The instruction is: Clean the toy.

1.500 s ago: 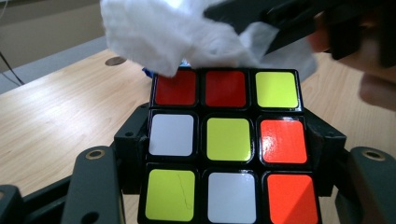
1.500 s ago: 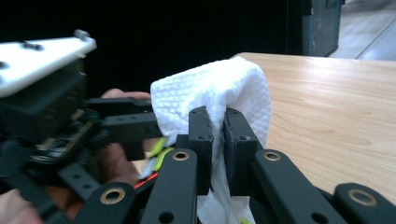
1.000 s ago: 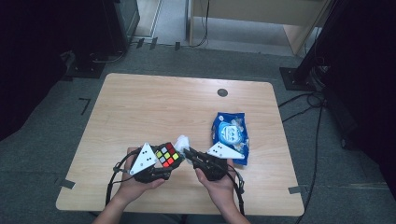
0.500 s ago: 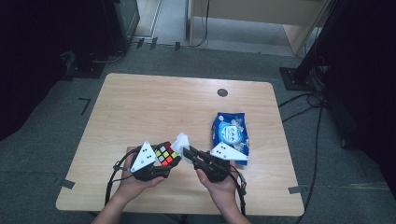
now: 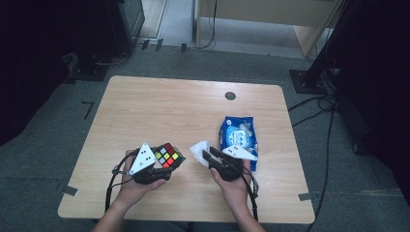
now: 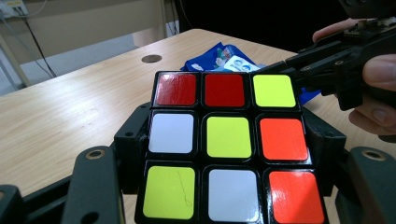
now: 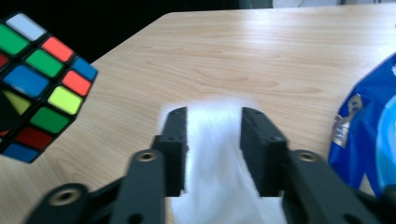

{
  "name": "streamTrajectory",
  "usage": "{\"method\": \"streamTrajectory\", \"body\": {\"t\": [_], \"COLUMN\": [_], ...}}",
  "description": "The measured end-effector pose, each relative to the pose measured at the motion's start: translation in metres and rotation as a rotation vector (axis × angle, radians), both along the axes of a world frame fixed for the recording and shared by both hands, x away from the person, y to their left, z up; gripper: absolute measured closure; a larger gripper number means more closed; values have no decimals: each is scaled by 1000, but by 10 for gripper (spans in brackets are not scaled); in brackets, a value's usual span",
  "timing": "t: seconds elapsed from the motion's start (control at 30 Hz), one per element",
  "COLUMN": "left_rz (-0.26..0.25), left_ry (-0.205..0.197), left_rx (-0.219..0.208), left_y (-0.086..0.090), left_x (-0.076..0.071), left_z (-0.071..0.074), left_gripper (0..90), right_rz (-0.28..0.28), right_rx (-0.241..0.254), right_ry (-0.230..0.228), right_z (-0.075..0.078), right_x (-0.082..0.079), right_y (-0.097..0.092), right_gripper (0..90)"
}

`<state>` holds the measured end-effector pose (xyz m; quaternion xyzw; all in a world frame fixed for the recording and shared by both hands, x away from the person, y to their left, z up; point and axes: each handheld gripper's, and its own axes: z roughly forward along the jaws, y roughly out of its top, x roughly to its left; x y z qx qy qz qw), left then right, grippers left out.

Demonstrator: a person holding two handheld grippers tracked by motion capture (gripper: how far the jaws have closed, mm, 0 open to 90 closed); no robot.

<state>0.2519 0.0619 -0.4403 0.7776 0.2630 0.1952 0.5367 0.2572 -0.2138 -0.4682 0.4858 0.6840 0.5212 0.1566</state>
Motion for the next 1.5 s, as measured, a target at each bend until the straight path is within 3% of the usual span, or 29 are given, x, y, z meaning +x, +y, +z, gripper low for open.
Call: {"method": "streamTrajectory", "body": {"t": [0.03,0.13,0.17,0.27,0.33,0.4,0.43,0.47,0.5,0.57,0.67,0.7,0.9,1.03,1.2,1.33,1.4,1.43,1.47,1.5], "left_rz": [1,3,3,1,-2,-4,-4,-2,-3,-4,-6,-7,-14,-23,-29,-46,-51,-51,-51,-52], "left_ry": [-1,1,3,1,-1,-3,-6,-9,-16,-17,-26,-29,-59,-72,-76,-39,-26,-18,-15,-15], "left_rx": [1,0,2,7,9,10,9,5,9,10,15,16,35,50,61,56,64,69,75,84], "left_y": [0,-1,-1,-4,-6,-9,-10,-11,-13,-14,-17,-18,-23,-28,-30,-28,-30,-31,-31,-31], "left_x": [0,0,0,0,-1,-2,-2,-3,-4,-4,-6,-6,-11,-14,-15,-12,-11,-11,-10,-10], "left_z": [-1,-2,-2,-5,-7,-9,-10,-11,-12,-13,-13,-13,-13,-13,-14,-15,-14,-14,-14,-14], "left_gripper": [340,340,340,340,340,340,340,340,340,340,340,340,340,340,340,340,339,339,339,339], "right_rz": [-8,-4,14,35,63,69,83,83,101,102,113,117,117,148,161,143,127,113,113,107], "right_rx": [28,62,108,147,206,223,264,264,309,332,403,438,495,541,546,566,530,478,478,401], "right_ry": [8,20,33,46,74,88,117,117,138,151,207,249,318,388,424,428,405,363,363,316], "right_z": [2,6,11,15,20,22,24,24,26,26,23,21,13,6,3,3,5,8,8,12], "right_x": [0,0,-2,-4,-7,-8,-10,-10,-11,-11,-10,-10,-7,-4,-5,-6,-7,-10,-10,-13], "right_y": [-2,-2,-1,3,10,12,15,15,18,19,22,25,29,34,37,32,32,33,33,36], "right_gripper": [530,480,431,378,302,285,266,266,253,247,216,202,183,195,296,348,349,350,350,350]}}
